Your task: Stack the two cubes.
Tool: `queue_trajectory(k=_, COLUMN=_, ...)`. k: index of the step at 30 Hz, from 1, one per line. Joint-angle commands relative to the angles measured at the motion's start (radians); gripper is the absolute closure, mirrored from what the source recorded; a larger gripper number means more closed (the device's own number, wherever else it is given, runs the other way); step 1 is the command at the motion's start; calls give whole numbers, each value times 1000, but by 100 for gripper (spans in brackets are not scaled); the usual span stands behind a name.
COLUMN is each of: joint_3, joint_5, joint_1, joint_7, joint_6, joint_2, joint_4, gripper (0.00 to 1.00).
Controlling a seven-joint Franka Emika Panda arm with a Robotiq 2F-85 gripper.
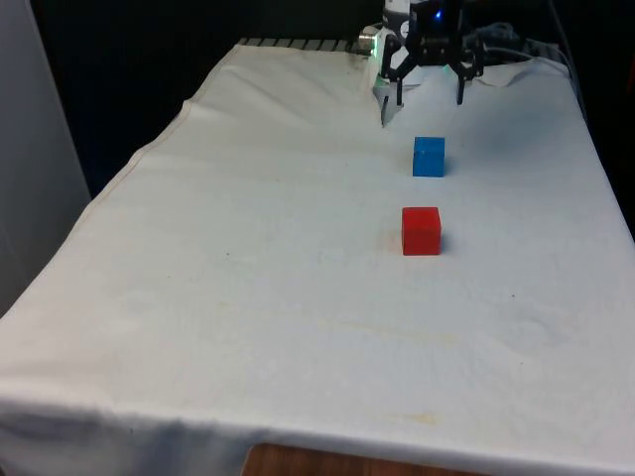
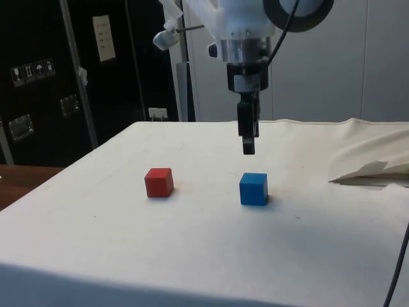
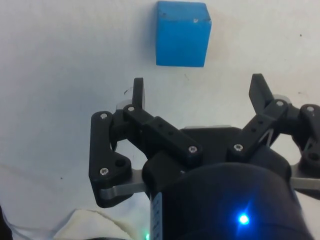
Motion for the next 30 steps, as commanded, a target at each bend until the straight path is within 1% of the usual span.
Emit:
queue_trajectory(k=1, joint_3=1, joint_5=-8, joint_1=-3, joint_7=10, joint_6=28, joint_2=10, joint_4=-6, gripper=0)
queue_trajectory(k=2, joint_3=1, joint_5=-8, joint_1=-3, joint_7=10, joint_6=36, joint_2=15, joint_4=-7, gripper=0)
queue_trajectory(k=3, joint_3=0, joint_5=0, joint_1=0, joint_7=0, joint_6=18, joint_2=12, joint_4=-3, gripper=0)
queue_trajectory(k=4, joint_3=1, joint_5=-7, joint_1=-3, joint_7=9, joint_6=43, joint_2=21, joint_4=-8, gripper=0)
queue_trajectory(k=5, joint_3=0, joint_5=-6, joint_1=-3, joint_7=7, joint_6=56, joint_2=32, joint_4=-9, gripper=0)
queue_trajectory(k=12, joint_3=0, joint_5=-2, joint_1=-1, joint_7=3, joint_6=82, joint_2=60, joint_4=-9, gripper=0)
queue_trajectory(k=13, joint_3=0, joint_5=0, joint_1=-1, joint_7=-1, joint_6=67, joint_2=56, joint_4=-6, gripper=0)
queue_trajectory(k=15, joint_3=-1, joint_5=3, joint_1=-1, joint_7=0, joint_6=91, joint_2=71, joint_4=-9, gripper=0)
queue_trajectory(k=20, joint_3=-3, joint_5=17, joint_1=1, joint_7=-10, joint_6=117, joint_2=95, joint_4=-10, gripper=0)
queue_trajectory(k=21, joint_3=-2, joint_5=3, joint_1=-1, joint_7=-1, joint_6=105, joint_2=95, joint_4=-7, gripper=0)
queue_trajectory(k=22, joint_3=-2, joint_5=18, joint_1=1, joint_7=-11, joint_6=123, joint_2=99, joint_4=-11, gripper=0)
queue_trajectory(k=27, joint_3=-1, joint_5=21, joint_1=1, joint_7=-11, joint_6=148, joint_2=122, joint_4=-11, gripper=0)
queue_trajectory(k=28, joint_3=-1, joint_5=21, joint_1=1, joint_7=-11, joint_6=148, joint_2=122, joint_4=-11, gripper=0)
queue_trajectory(k=29, joint_3=-2, joint_5=5, joint_1=-2, joint_7=-1, joint_6=133, joint_2=120, joint_4=-7, gripper=0)
queue_trajectory(k=30, joint_3=-1, joint_5=22, joint_1=1, joint_7=-10, joint_6=157, joint_2=130, joint_4=-11, gripper=0)
